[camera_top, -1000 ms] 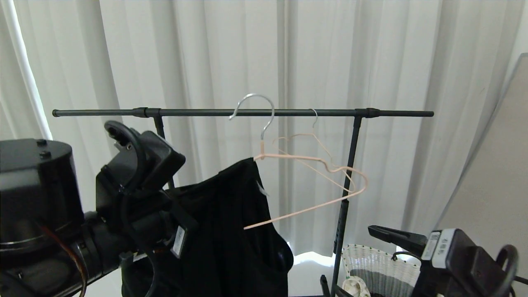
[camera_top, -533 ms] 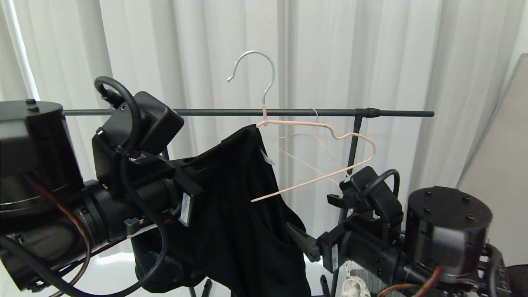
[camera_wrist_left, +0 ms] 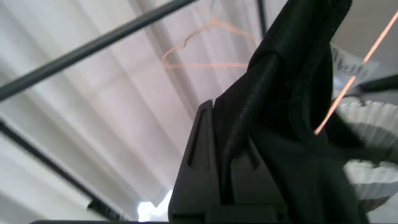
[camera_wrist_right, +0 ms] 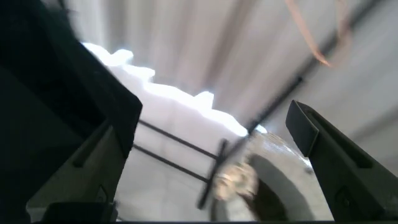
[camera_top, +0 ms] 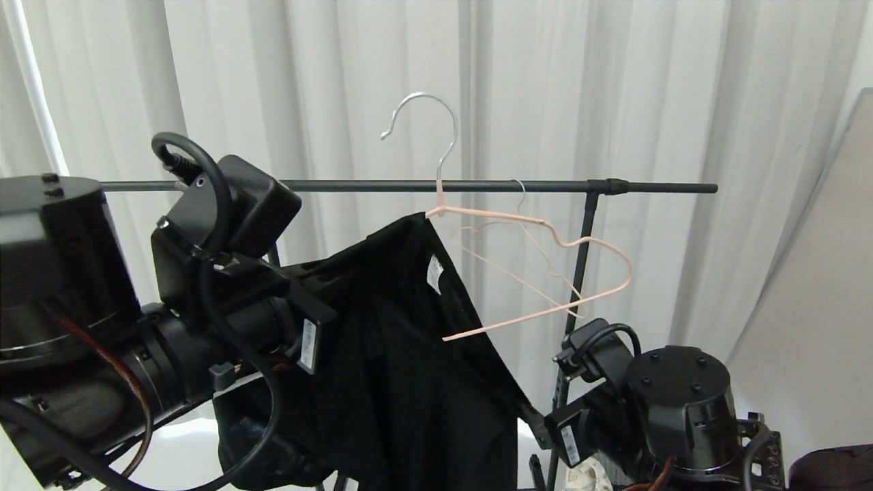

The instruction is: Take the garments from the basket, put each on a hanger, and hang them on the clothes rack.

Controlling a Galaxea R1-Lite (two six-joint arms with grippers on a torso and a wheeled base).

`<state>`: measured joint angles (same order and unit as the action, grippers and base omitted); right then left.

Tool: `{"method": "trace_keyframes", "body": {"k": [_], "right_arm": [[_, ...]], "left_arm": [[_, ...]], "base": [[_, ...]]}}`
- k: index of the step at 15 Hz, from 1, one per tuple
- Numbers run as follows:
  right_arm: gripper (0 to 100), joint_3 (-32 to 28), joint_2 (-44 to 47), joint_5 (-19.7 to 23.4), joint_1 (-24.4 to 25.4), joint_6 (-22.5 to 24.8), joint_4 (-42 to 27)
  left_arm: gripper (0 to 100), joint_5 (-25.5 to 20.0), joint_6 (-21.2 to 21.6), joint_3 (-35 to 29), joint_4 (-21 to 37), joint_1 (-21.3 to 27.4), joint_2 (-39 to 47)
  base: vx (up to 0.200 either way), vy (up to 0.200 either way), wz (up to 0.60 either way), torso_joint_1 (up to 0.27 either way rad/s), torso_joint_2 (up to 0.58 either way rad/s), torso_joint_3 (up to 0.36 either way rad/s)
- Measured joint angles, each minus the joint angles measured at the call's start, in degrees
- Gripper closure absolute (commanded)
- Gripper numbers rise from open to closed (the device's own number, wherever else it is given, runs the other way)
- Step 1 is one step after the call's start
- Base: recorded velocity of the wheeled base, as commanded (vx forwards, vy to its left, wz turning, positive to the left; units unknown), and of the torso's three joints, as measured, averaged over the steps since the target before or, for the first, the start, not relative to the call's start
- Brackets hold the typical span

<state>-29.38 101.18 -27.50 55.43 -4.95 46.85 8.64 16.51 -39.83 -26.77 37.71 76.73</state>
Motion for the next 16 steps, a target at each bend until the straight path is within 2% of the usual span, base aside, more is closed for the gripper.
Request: {"method": "trace_keyframes", "body": {"k": [2,6,8,10,12,16], "right_arm": [[0,1.62,-0.63,-2.30,-3.56,2.11,0.04],[0,4.39,-4.08,-2.79,-12.08,9.70,0.06],[0,4.68,-5.73,-2.66,-14.06,10.28,0.11],[0,4.72,-7.13,-2.30,-14.59,10.41,0.04],[0,4.72,-8.94,0.09,-14.59,11.57,-0.05],[0,4.96,-13.81,9.98,-12.11,18.82,-0.40]], "left_arm": [[100,1.29,0.43,2.79,-0.05,-0.33,-0.52],[100,2.82,0.78,8.22,-0.10,-1.96,-2.76],[100,2.85,1.12,11.74,-0.11,-2.10,-4.29],[100,2.82,3.44,15.43,-0.21,-2.13,-5.62],[100,2.74,5.91,18.53,-0.21,-2.12,-6.33],[100,3.21,6.75,18.16,-0.11,-2.07,-4.24]], "base": [[0.000,0.000,0.00,0.000,0.00,0.000],[0.000,0.000,0.00,0.000,0.00,0.000],[0.000,0.000,0.00,0.000,0.00,0.000],[0.000,0.000,0.00,0.000,0.00,0.000],[0.000,0.000,0.00,0.000,0.00,0.000],[0.000,0.000,0.00,0.000,0.00,0.000]]}}
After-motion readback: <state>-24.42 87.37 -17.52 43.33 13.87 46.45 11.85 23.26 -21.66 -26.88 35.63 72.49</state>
